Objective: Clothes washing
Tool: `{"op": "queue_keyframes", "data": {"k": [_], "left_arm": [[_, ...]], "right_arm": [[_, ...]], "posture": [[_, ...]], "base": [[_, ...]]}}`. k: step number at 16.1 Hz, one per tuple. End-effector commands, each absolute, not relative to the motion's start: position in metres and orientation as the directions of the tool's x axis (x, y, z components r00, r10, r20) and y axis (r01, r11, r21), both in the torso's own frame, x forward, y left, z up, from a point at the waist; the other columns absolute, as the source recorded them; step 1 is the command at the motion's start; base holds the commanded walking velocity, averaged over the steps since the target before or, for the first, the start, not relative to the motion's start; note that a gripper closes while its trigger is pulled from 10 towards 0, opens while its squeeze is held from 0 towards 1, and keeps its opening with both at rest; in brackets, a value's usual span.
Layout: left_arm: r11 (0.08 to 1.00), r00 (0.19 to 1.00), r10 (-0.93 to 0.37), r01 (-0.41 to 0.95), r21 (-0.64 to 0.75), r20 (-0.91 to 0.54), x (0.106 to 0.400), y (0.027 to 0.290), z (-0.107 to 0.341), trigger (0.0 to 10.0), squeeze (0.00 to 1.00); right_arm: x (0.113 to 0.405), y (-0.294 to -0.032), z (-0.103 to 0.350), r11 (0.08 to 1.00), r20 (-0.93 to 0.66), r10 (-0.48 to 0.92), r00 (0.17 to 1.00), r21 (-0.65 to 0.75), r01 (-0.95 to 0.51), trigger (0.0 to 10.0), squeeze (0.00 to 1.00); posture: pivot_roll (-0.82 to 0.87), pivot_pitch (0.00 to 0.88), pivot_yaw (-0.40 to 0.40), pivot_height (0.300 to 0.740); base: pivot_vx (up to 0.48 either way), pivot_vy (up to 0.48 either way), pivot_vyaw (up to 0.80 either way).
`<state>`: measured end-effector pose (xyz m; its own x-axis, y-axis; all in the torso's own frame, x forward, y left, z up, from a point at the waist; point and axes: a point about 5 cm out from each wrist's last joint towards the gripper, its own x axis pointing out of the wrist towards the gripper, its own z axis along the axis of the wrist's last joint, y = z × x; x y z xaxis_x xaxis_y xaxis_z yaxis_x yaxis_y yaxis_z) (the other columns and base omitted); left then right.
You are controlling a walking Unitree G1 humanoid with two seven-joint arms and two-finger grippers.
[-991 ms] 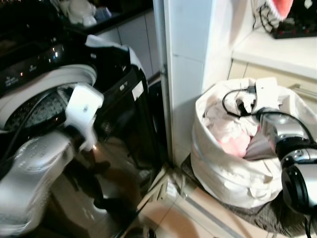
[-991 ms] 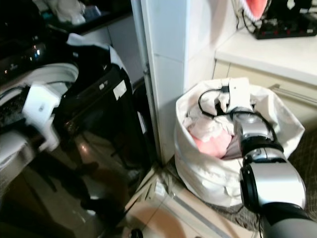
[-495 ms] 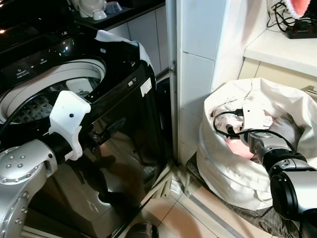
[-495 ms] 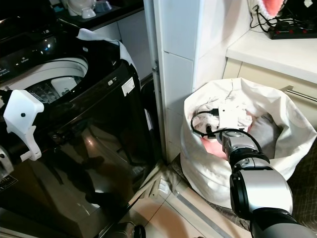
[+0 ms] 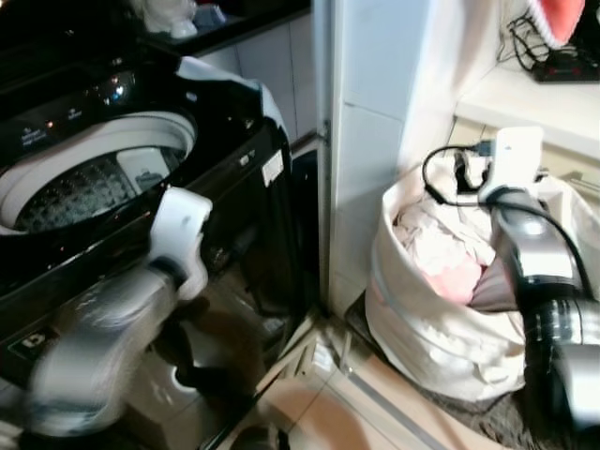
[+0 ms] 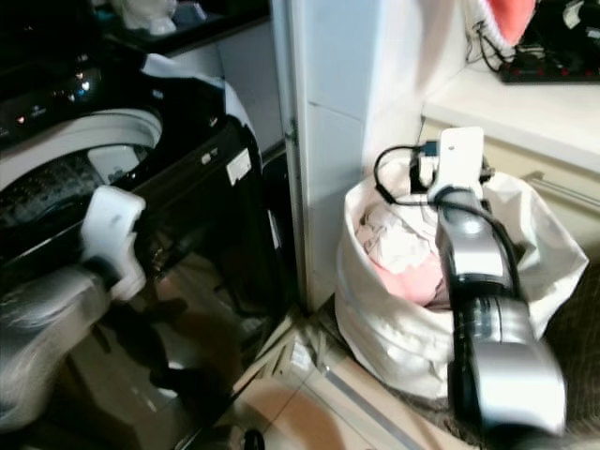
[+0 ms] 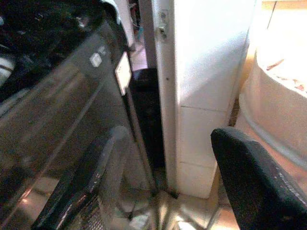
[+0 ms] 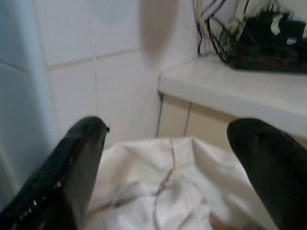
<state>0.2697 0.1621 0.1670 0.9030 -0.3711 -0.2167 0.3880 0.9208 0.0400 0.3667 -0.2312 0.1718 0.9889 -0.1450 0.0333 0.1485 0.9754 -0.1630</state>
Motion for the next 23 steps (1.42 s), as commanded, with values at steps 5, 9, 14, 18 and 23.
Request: {"op": "queue_keyframes", "data": {"k": [5, 9, 14, 18, 23], "left_arm": [[0.938, 0.936, -0.330, 0.340, 0.074, -0.119, 0.289, 0.140, 0.167, 10.0, 0.00], [0.934, 0.939, -0.341, 0.344, 0.090, -0.053, 0.291, 0.125, 0.167, 10.0, 0.00], [0.945, 0.948, -0.317, 0.319, 0.069, -0.036, 0.275, 0.133, 0.162, 10.0, 0.00], [0.954, 0.957, -0.287, 0.289, 0.083, -0.040, 0.272, 0.139, 0.158, 10.0, 0.00], [0.953, 0.959, -0.281, 0.282, 0.106, -0.028, 0.272, 0.140, 0.162, 10.0, 0.00]], "right_arm": [[0.297, -0.201, 0.186, 0.981, 0.063, 0.027, 0.998, -0.191, -0.014, 10.0, 0.00], [0.271, -0.172, 0.168, 0.979, -0.026, 0.098, 0.995, -0.176, -0.101, 10.0, 0.00], [0.261, -0.158, 0.160, 0.987, -0.112, 0.132, 0.985, -0.079, -0.141, 10.0, 0.00], [0.272, -0.152, 0.161, 0.982, -0.123, 0.167, 0.978, -0.072, -0.176, 10.0, 0.00], [0.269, -0.140, 0.160, 0.949, -0.145, 0.299, 0.943, -0.057, -0.309, 10.0, 0.00]], "posture": [[-0.02, 0.000, 0.088, 0.740], [-0.02, 0.000, 0.072, 0.740], [0.03, 0.000, 0.015, 0.740], [0.05, 0.000, -0.002, 0.740], [0.05, 0.000, -0.003, 0.740]], "base": [[0.000, 0.000, 0.00], [0.000, 0.000, 0.00], [0.109, 0.000, -0.10], [0.306, 0.000, -0.30], [0.306, 0.000, 0.00]]}}
